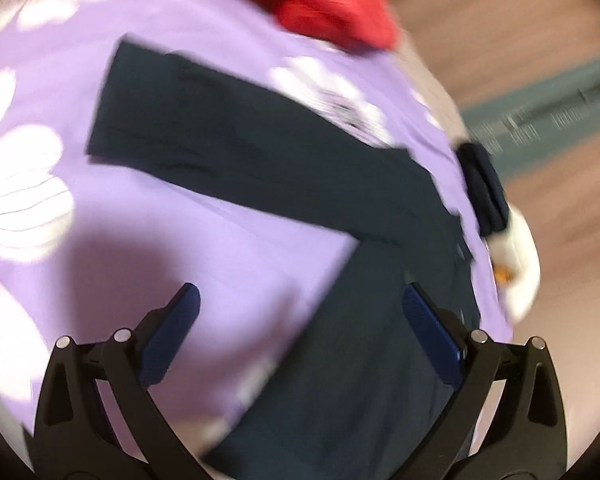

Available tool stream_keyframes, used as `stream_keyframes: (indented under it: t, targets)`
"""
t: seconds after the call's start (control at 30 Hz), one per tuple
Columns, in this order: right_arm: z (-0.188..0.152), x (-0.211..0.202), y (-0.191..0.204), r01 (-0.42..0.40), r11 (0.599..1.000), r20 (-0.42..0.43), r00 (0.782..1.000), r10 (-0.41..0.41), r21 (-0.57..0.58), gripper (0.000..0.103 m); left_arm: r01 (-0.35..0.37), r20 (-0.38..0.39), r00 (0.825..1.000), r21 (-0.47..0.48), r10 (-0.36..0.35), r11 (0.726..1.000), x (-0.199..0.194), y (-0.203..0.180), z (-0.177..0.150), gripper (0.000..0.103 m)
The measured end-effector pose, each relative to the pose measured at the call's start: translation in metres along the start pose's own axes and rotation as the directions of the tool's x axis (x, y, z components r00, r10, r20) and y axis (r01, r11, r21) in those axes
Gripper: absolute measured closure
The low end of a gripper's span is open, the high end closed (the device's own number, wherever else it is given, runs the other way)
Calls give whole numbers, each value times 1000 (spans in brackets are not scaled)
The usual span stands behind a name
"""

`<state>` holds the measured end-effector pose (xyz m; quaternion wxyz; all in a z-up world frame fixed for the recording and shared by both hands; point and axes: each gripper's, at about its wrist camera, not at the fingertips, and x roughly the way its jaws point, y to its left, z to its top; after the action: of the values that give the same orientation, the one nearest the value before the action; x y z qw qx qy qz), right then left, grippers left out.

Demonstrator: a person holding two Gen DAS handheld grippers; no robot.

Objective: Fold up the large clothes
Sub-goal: 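Grasp the ribbed cuff of the sleeve nearest the left tool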

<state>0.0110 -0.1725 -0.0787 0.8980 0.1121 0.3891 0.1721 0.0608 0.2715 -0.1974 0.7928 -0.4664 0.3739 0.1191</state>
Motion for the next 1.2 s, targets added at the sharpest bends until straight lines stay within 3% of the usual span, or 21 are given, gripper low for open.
stream_keyframes:
  t: [0.13, 0.2, 0.47, 0.5, 0.57, 0.6, 0.63, 0.73, 0.8, 0.9, 1.0, 1.1, 1.13, 1.17, 1.2]
  targets:
    - [9, 11, 14, 14, 998, -2, 1000, -14, -66, 1, 10, 36, 999, -126, -6, 992, 21, 29, 22, 2]
    - [12, 18, 16, 15, 997, -16, 1000, -16, -74, 1, 24, 100, 995, -150, -9, 988, 21, 30, 31, 2]
    - [16, 34, 16, 25, 997, -41, 999, -28, -74, 1, -21, 186, 980, -243, 67, 970, 31, 37, 69, 4]
    - [17, 35, 16, 29, 997, -43, 999, -32, -76, 1, -41, 191, 977, -256, 92, 966, 31, 38, 72, 12]
    - [17, 37, 15, 36, 996, -46, 998, -39, -79, 1, -108, 189, 968, -281, 165, 954, 31, 41, 79, 38]
    - [17, 38, 14, 37, 996, -48, 998, -41, -80, 1, -131, 185, 964, -287, 189, 949, 31, 43, 83, 65]
    - [18, 40, 14, 38, 996, -49, 998, -42, -81, 1, -142, 169, 966, -294, 197, 945, 33, 48, 88, 74]
    - [19, 44, 11, 35, 997, -55, 998, -39, -76, 1, -126, 148, 974, -285, 174, 950, 32, 55, 96, 82]
    - [20, 45, 10, 33, 997, -54, 998, -36, -69, 1, -152, 171, 967, -208, 189, 966, 24, 38, 103, 84]
    - [19, 46, 4, 32, 998, -49, 998, -34, -49, 1, -198, 266, 942, -45, 203, 979, 2, -10, 115, 84]
    - [18, 46, -3, 43, 999, -50, 998, -44, -32, 1, -227, 348, 922, 132, 169, 965, -20, -73, 123, 84]
    - [16, 44, -17, 57, 998, -42, 997, -57, -4, 1, -276, 422, 898, 329, 121, 903, -33, -151, 120, 84]
    - [15, 44, -20, 60, 998, -41, 997, -60, 3, 1, -281, 439, 895, 418, 79, 864, -38, -188, 111, 84]
    - [15, 44, -25, 64, 998, -41, 997, -64, 14, 1, -274, 436, 898, 464, 52, 842, -37, -210, 106, 84]
    - [14, 43, -30, 68, 997, -41, 997, -67, 25, 1, -259, 420, 908, 539, 11, 801, -36, -244, 94, 84]
